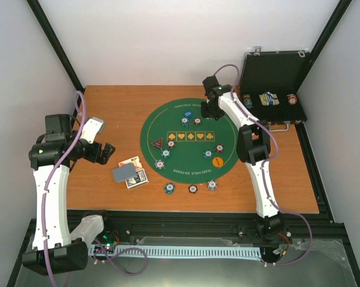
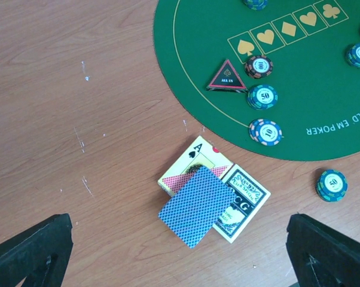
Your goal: Distribute texas hold em gaming equipment
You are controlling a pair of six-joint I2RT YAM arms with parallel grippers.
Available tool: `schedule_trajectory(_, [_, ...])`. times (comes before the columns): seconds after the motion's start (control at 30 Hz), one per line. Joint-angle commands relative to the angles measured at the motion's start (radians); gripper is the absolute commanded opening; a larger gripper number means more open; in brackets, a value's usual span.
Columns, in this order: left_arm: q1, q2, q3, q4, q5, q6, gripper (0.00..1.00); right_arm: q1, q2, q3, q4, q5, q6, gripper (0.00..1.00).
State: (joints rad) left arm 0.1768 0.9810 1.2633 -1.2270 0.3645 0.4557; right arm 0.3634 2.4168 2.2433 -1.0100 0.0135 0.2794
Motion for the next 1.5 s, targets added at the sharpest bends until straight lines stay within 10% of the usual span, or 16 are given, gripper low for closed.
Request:
schedule_trajectory(0.0, [0.009,0.01,0.009,0.014,0.034,-0.016,1.0,-0.022,0.089,0.14,-0.072,-0.006,-0.026,0.33])
schedule_trajectory(0.67, [0.007,0.013,-0.047,0.034,0.045,0.0,1.0,-0.038,0.242,0.228,0.01,-0.061,-0.006,0.37])
schedule_trajectory(0.9, [0.007,0.011,-0.047,0.035,0.038,0.003,1.0,-0.038,0.222,0.231,-0.015,-0.032,-0.002,0.62])
schedule_trajectory(1.17, [0.007,0.007,-0.05,0.035,0.042,-0.006,1.0,-0.041,0.08,0.208,-0.08,0.031,-0.005,0.67])
schedule_trajectory(1.47, [0.007,0.009,-0.03,0.032,0.035,-0.014,1.0,0.034,-0.446,-0.491,0.105,0.039,0.02,0.81])
